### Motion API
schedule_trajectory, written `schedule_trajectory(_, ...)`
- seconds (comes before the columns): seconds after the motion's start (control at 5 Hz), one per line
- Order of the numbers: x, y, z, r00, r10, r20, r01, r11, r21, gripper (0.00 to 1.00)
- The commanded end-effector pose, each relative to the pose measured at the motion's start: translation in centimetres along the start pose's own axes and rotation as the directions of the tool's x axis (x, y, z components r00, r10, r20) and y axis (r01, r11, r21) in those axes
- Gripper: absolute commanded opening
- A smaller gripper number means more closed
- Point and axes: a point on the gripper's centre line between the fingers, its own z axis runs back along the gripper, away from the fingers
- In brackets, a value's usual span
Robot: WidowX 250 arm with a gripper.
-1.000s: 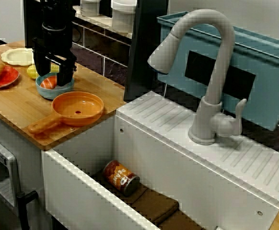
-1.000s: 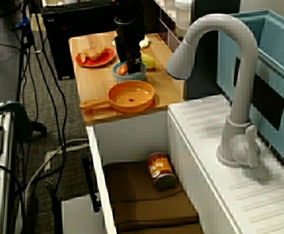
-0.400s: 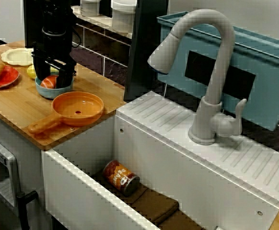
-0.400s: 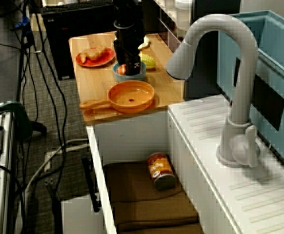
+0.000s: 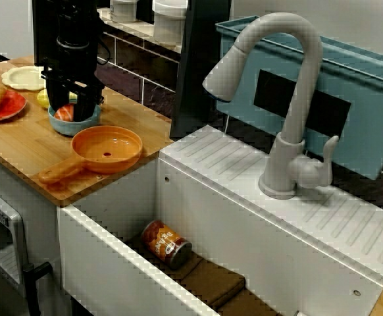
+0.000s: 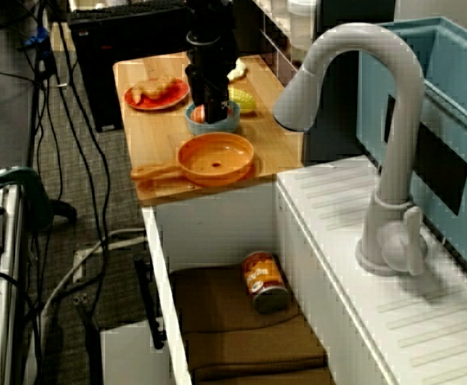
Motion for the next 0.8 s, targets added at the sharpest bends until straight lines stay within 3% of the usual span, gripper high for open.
schedule_trajectory(0.0, 0.8, 1.7, 3.1, 0.998, 0.029, 0.049, -0.029, 1.000, -0.002, 0.00)
schedule_trajectory(0.4, 1.3, 2.1, 5.2, 0.999, 0.028, 0.033, -0.027, 0.999, -0.036, 0.00)
schedule_trajectory(0.6, 1.0, 2.0, 6.5, 0.999, 0.015, 0.045, -0.012, 0.998, -0.059, 0.00)
